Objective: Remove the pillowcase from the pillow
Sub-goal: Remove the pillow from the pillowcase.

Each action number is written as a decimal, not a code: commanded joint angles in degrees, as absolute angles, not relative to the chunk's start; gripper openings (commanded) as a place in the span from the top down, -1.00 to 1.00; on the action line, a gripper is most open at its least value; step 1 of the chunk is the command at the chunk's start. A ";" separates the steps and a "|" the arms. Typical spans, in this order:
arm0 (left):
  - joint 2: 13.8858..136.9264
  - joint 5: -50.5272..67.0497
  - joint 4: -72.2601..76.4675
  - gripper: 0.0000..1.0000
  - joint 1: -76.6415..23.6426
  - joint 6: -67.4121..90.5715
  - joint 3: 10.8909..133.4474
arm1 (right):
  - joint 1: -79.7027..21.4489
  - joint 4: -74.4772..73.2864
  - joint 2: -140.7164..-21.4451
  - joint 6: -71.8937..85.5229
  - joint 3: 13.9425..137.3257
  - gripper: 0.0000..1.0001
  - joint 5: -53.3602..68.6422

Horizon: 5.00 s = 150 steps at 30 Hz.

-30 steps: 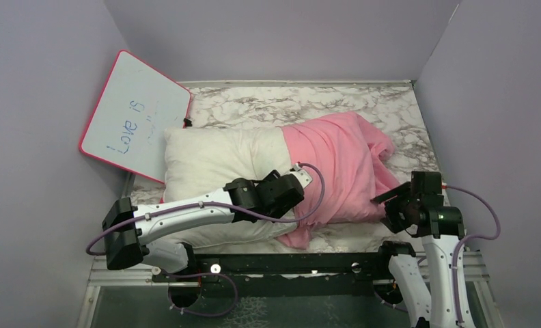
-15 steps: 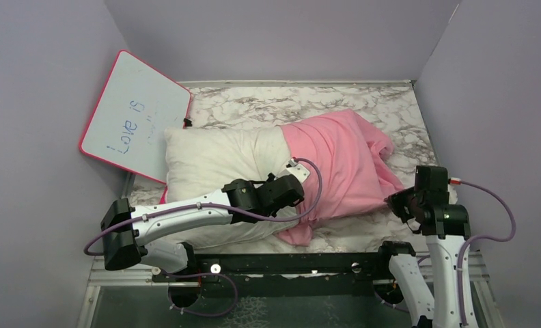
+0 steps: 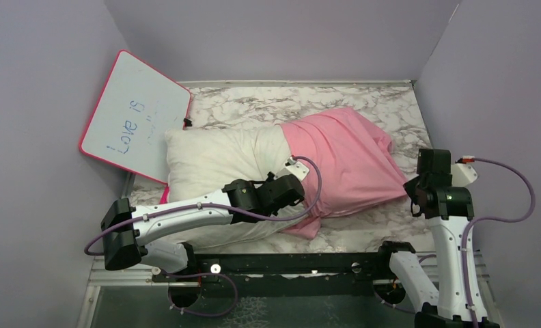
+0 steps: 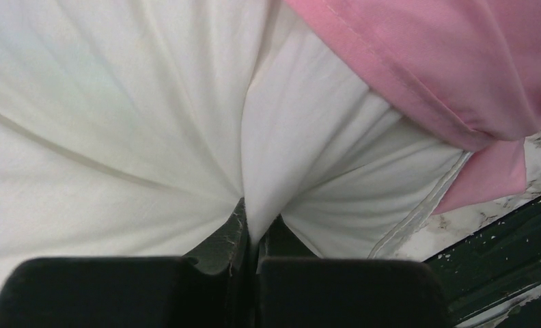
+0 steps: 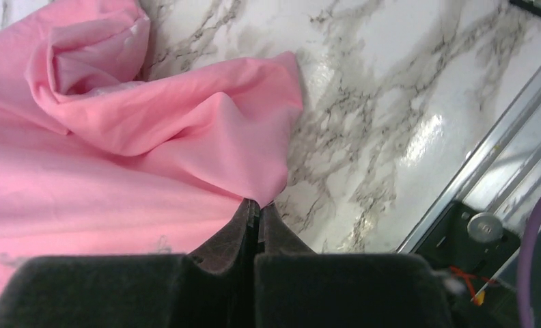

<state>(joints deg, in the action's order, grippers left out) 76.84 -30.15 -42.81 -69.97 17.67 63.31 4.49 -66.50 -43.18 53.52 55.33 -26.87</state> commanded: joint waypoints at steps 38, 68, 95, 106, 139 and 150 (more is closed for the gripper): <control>73.55 -31.55 -50.32 1.00 -69.52 21.30 60.34 | 5.39 -65.04 -33.78 44.04 44.55 -0.35 26.82; 75.02 -32.91 -50.01 1.00 -69.45 23.29 59.33 | 5.45 -61.58 -38.61 40.89 63.43 0.99 -28.18; 64.16 -34.52 -46.74 1.00 -69.43 25.22 55.64 | 5.40 -57.46 -47.62 31.77 68.44 0.92 -18.30; 65.48 -22.92 -43.05 1.00 -69.47 17.18 56.75 | 5.38 -48.07 -47.15 24.45 67.92 -0.29 22.16; 83.93 16.14 -32.80 -0.98 -30.99 5.55 84.96 | 0.93 -27.14 -56.40 30.51 30.02 0.67 36.23; 95.31 55.18 -33.54 -0.39 -25.49 -2.68 78.25 | 0.96 -34.06 -54.64 28.26 37.58 0.62 31.33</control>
